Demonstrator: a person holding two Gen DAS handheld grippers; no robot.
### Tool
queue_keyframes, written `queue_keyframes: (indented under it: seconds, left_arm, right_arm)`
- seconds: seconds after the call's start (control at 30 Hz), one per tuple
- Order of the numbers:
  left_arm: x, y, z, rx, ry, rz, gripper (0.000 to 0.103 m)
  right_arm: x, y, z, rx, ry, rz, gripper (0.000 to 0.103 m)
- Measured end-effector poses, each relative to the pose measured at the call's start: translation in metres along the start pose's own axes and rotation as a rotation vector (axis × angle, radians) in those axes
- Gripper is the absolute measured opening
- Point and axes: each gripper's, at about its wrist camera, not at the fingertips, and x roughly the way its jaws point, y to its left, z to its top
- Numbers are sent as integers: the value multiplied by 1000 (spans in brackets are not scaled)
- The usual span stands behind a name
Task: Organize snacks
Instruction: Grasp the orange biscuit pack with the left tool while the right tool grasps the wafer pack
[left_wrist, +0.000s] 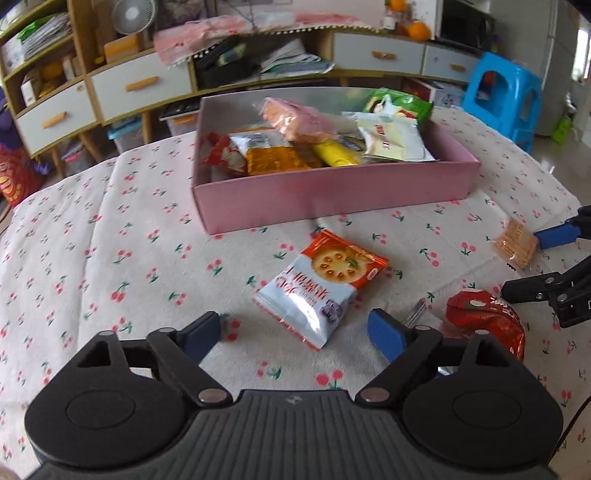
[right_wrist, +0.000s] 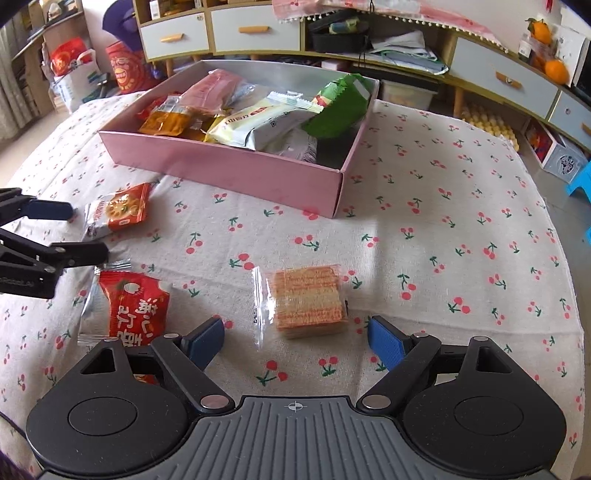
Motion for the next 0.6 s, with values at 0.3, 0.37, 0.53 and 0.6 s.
queue_keyframes:
  seconds: [0.3,0.37,0.53,0.6]
  left_arm:
    - [4,0,3,55,-52,-31,77]
    - [3,-1,5,58,-57,-35,70]
    - [3,-3,6,61,-56,-34,60]
    - [2,-5,6,64,-54,-30,57]
  right_arm:
    - [5,-4,1,0,-18,6,93]
    - [5,-4,2,-1,-20,5,93]
    - [5,-2,4,-7,-16,8,89]
    - [4,-1,5,-11,-17,12,84]
